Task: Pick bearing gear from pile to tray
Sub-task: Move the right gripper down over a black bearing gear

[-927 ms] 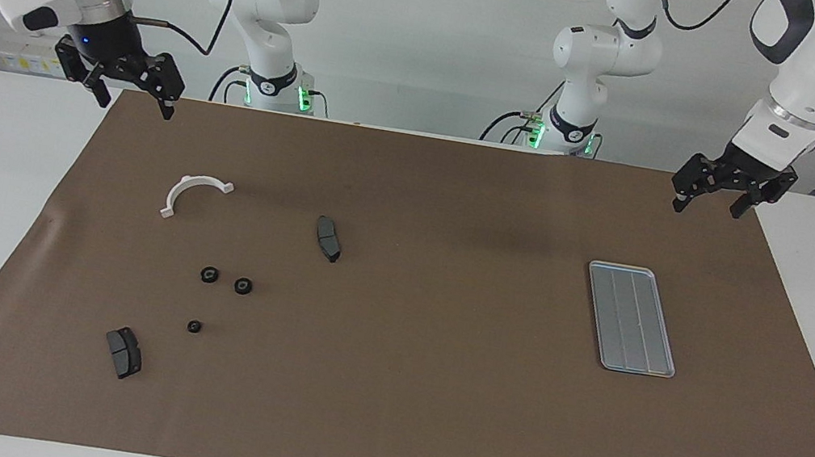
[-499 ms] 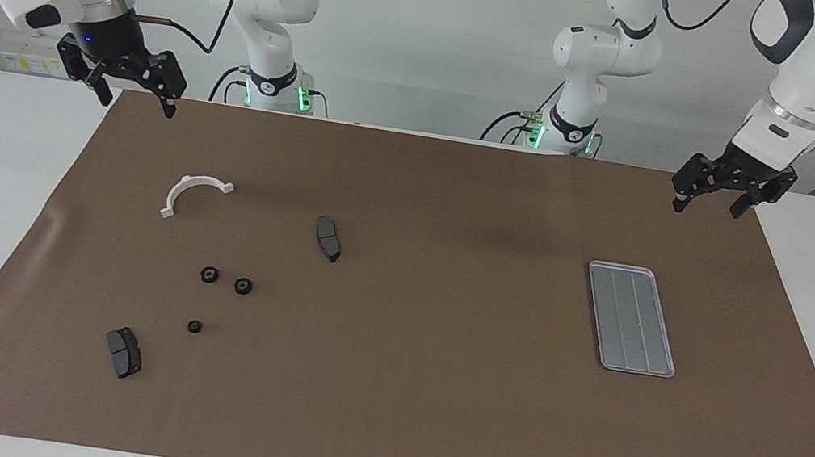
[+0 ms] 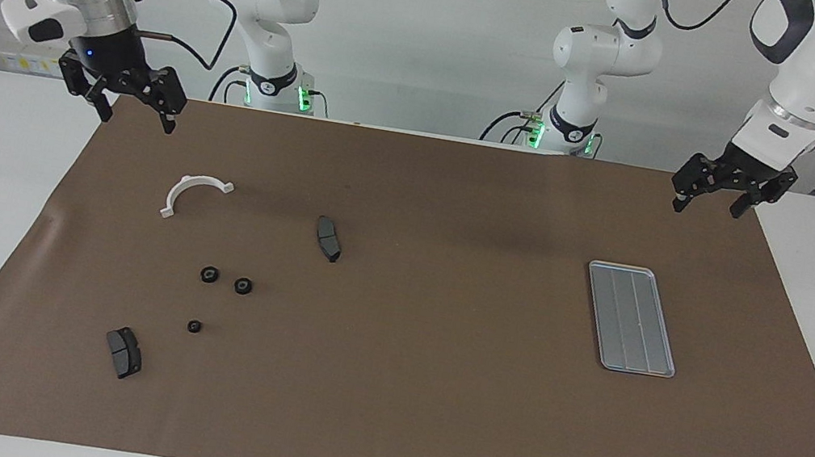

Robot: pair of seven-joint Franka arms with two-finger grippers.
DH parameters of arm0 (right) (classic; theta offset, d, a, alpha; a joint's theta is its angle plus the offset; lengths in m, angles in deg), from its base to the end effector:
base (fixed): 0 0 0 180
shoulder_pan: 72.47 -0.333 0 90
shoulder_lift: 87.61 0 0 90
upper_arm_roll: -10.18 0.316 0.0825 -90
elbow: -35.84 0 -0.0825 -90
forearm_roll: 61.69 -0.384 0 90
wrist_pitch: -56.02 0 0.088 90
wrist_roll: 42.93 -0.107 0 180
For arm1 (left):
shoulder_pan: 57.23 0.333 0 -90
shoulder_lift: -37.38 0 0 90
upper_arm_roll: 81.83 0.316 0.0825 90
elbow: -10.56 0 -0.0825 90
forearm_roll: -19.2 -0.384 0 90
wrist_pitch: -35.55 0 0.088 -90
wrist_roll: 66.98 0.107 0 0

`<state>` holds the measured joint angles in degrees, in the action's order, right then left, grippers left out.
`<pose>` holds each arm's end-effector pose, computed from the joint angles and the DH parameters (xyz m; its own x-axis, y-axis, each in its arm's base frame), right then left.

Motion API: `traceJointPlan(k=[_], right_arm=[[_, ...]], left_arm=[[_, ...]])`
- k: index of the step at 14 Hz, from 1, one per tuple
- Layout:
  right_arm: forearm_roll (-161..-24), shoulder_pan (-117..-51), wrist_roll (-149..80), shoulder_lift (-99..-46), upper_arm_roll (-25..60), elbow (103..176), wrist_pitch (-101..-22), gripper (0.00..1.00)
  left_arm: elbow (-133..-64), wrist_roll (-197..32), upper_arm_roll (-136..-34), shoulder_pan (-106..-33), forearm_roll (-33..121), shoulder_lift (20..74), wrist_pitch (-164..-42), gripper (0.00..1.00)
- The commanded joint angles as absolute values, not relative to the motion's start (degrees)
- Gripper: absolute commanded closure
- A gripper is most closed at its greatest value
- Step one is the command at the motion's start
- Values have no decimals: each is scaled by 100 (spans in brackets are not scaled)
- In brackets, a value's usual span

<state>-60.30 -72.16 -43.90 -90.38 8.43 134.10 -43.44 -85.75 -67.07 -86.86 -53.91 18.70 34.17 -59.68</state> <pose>0.5520 -0.0224 0.5974 0.9964 -0.0489 0.0695 -0.0505 -0.9985 0.0215 0.5443 -0.0167 0.6110 0.9989 -0.0291 0.0370 -0.0286 -0.9995 -0.0136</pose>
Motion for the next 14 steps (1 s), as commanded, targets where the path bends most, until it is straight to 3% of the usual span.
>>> traceJointPlan(k=[1, 7, 10, 14], right_arm=[[-6046, -7273, -4496, -8728, 894, 13692, -4925, 0], [-6046, -7475, -4504, -7733, 886, 13927, -6313, 0], [-6055, -7494, -4504, -7540, 894, 14622, -7359, 0], [-6055, -7617, -4504, -7407, 894, 15132, -7896, 0]], left_arm=[[-8691, -6672, -8675, -5389, 1779, 3272, -5920, 0], [-8691, -6672, -8675, -5389, 1779, 3272, -5920, 0], [-8691, -6672, -8675, -5389, 1779, 3272, -5920, 0], [-8691, -6672, -8675, -5398, 1779, 3272, -5920, 0]])
